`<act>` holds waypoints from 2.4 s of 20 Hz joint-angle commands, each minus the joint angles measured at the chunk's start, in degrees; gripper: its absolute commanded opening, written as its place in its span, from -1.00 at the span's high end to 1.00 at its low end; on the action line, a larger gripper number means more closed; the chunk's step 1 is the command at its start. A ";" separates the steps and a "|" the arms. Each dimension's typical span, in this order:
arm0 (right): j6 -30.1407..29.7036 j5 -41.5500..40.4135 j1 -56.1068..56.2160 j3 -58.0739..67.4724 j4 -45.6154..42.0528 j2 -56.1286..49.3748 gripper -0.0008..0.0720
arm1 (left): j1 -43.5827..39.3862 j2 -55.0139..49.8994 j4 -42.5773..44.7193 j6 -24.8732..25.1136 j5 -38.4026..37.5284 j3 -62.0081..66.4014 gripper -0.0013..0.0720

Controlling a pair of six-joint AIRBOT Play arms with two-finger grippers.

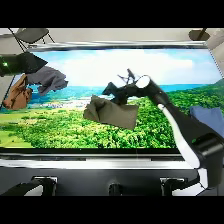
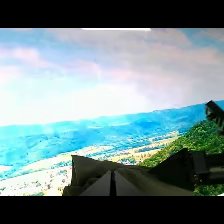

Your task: Fold the shirts.

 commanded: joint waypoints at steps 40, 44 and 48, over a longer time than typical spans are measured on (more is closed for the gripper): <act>-4.79 24.70 -69.90 -2.82 -14.88 24.61 0.87 | -0.59 0.04 0.96 0.02 -1.31 -0.61 0.89; -0.52 18.93 -75.38 -1.03 -14.80 26.53 0.87 | -0.61 0.04 0.96 0.00 -1.33 -0.61 0.89; 1.07 22.69 -80.37 1.86 -15.89 27.91 0.87 | -0.61 0.04 0.96 0.02 -1.31 -0.61 0.89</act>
